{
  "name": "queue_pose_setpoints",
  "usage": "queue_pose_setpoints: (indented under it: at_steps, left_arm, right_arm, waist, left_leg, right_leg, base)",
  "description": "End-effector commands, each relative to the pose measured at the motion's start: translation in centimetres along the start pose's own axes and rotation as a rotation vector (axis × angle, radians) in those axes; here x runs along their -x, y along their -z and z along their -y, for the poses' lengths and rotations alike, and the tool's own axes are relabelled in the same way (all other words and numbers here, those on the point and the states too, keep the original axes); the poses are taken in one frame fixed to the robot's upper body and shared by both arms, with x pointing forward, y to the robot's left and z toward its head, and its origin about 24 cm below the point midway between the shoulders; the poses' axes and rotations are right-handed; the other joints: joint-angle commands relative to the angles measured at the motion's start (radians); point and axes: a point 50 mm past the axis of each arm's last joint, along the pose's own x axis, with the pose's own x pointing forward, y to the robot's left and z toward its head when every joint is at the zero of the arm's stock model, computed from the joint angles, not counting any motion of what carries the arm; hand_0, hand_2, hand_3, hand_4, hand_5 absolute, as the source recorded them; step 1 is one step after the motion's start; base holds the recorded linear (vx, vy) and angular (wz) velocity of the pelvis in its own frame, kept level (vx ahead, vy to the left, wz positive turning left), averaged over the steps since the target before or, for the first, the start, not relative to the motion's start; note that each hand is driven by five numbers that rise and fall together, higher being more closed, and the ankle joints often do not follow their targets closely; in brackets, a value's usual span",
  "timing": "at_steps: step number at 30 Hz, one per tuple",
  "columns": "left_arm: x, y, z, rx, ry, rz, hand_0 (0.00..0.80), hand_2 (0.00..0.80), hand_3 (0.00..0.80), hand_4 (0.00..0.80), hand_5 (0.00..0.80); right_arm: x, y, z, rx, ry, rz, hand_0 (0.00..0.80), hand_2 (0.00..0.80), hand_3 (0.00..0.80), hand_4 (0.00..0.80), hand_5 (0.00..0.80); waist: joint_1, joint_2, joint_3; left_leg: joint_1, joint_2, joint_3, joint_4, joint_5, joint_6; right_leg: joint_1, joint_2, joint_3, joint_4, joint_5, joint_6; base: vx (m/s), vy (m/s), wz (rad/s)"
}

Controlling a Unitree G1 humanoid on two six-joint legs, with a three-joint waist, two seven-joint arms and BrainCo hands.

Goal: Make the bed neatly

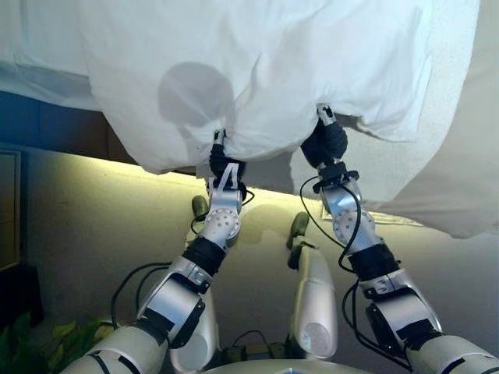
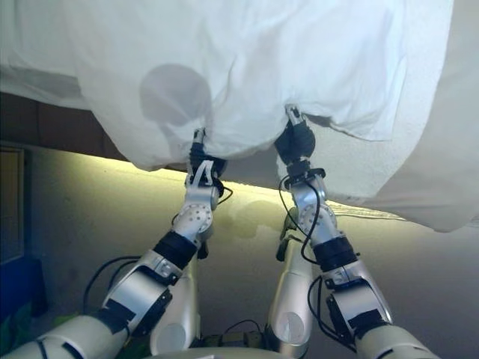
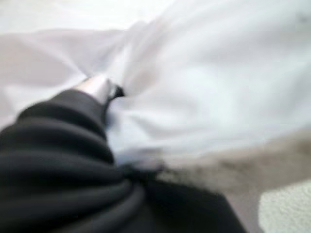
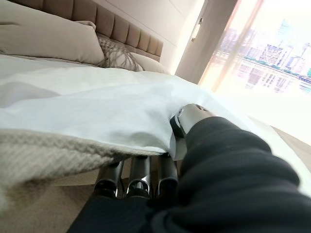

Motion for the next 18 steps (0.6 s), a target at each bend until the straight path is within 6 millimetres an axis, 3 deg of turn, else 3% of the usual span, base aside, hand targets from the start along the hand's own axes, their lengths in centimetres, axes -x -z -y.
queue_pose_setpoints:
  at_steps: [1, 4, 6, 8, 11, 18]
  left_arm:
    - [-0.3, 0.6, 2.4, -0.083, 0.118, 0.012, 0.800, 0.800, 0.800, 0.800, 0.800]
    - [-0.5, -0.4, 2.4, -0.172, 0.150, 0.033, 0.800, 0.800, 0.800, 0.800, 0.800]
    - [-0.5, -0.6, 2.3, -0.237, 0.154, 0.026, 0.800, 0.800, 0.800, 0.800, 0.800]
    - [-0.6, -0.5, 2.0, -0.260, 0.150, 0.004, 0.800, 0.800, 0.800, 0.800, 0.800]
    - [-1.2, -1.1, 2.0, -0.246, 0.155, -0.035, 0.800, 0.800, 0.800, 0.800, 0.800]
    - [-1.8, -2.3, 2.7, -0.278, 0.198, -0.061, 0.800, 0.800, 0.800, 0.800, 0.800]
  right_arm:
    - [-0.1, -3.2, -1.4, 0.045, -0.071, 0.176, 0.800, 0.800, 0.800, 0.800, 0.800]
    - [0.6, -3.3, 0.7, 0.016, -0.051, 0.222, 0.772, 0.772, 0.772, 0.772, 0.772]
    - [1.1, -3.2, 2.6, 0.032, -0.008, 0.227, 0.000, 0.000, 0.000, 0.000, 0.000]
    - [1.4, -3.3, 4.9, -0.009, 0.040, 0.228, 0.000, 0.000, 0.000, 0.000, 0.000]
    - [2.6, -5.0, 8.5, -0.144, 0.060, 0.296, 0.000, 0.000, 0.000, 0.000, 0.000]
    - [5.6, -8.0, 12.5, -0.358, 0.089, 0.483, 0.000, 0.000, 0.000, 0.000, 0.000]
  waist:
    - [0.015, 0.009, 0.010]
    - [0.016, 0.023, 0.010]
    - [0.021, 0.035, 0.010]
    - [0.030, 0.049, 0.010]
    - [0.049, 0.061, 0.010]
    - [0.077, 0.070, 0.010]
  left_leg:
    - [-0.012, 0.063, -0.050, 0.031, 0.027, -0.075]
    - [-0.008, 0.061, -0.046, 0.032, 0.024, -0.074]
    - [-0.008, 0.059, -0.042, 0.029, 0.024, -0.074]
    - [-0.005, 0.052, -0.039, 0.026, 0.024, -0.072]
    - [-0.011, 0.049, -0.038, 0.037, 0.014, -0.076]
    - [-0.020, 0.058, -0.038, 0.034, 0.013, -0.086]
  right_leg:
    - [0.011, -0.070, -0.005, -0.145, 0.243, 0.040]
    - [0.014, -0.072, -0.004, -0.143, 0.242, 0.038]
    - [0.013, -0.075, -0.006, -0.144, 0.244, 0.038]
    - [0.015, -0.077, -0.007, -0.146, 0.247, 0.040]
    - [0.016, -0.088, -0.020, -0.147, 0.245, 0.043]
    - [0.037, -0.086, -0.047, -0.173, 0.253, 0.056]
  base:
    - [-0.013, -0.001, -0.06]
    - [-0.004, 0.031, -0.02]
    - [-0.017, 0.039, 0.00]
    - [0.000, 0.000, 0.00]
    - [-0.020, -0.035, 0.01]
    - [-0.023, -0.095, 0.01]
